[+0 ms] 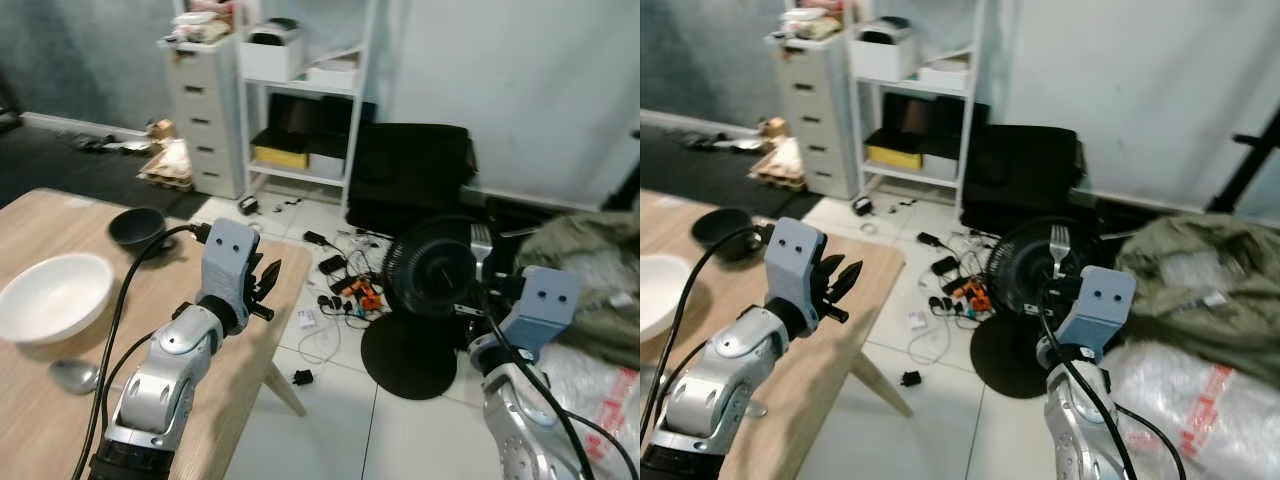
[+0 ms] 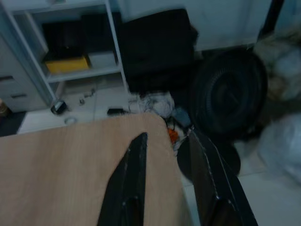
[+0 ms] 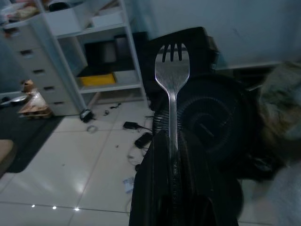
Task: Setting the table
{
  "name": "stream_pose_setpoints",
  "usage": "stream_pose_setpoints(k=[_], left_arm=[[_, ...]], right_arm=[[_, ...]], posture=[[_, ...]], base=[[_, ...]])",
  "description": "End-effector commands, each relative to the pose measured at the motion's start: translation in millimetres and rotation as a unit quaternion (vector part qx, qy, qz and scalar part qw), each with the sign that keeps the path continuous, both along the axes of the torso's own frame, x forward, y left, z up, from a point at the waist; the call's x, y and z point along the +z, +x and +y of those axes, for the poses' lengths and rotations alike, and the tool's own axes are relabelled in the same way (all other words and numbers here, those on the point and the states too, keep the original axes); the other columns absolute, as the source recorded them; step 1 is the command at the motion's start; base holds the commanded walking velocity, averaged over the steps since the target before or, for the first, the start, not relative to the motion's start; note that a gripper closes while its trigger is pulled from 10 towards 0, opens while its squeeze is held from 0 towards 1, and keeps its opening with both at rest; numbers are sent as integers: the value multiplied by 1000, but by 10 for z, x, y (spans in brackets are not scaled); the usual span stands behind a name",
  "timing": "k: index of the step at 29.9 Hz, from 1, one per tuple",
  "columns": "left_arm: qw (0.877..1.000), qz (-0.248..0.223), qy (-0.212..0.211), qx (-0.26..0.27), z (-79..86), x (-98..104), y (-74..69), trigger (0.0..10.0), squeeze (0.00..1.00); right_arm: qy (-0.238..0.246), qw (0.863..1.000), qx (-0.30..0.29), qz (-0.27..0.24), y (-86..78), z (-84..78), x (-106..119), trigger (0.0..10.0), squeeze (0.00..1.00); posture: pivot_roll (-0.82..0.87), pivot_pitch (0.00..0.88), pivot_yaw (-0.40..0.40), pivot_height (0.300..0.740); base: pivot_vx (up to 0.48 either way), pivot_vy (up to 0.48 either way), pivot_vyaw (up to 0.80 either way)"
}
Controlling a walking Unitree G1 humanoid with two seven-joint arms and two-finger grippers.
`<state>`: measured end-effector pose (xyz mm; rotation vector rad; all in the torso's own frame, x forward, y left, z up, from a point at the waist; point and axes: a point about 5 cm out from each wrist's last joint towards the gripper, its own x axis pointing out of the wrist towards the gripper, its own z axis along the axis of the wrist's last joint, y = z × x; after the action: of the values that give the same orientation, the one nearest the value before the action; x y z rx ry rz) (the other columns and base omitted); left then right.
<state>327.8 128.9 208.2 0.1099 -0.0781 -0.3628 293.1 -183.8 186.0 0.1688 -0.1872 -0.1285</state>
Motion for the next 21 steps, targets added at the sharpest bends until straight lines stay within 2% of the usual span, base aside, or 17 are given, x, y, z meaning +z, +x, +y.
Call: stream_pose_setpoints(k=[1, 21], left_arm=[[1000, 2, 4, -6, -30, -21, -11, 10000, 0], [1000, 4, 3, -5, -26, -25, -9, 10000, 0]], right_arm=[[0, 1000, -10, 7, -20, -51, -35, 10000, 0], [0, 1000, -10, 9, -22, -48, -37, 10000, 0]], posture=[[45, 102, 113, 740], [45, 111, 112, 740]], base=[[0, 0, -781], [0, 0, -781]])
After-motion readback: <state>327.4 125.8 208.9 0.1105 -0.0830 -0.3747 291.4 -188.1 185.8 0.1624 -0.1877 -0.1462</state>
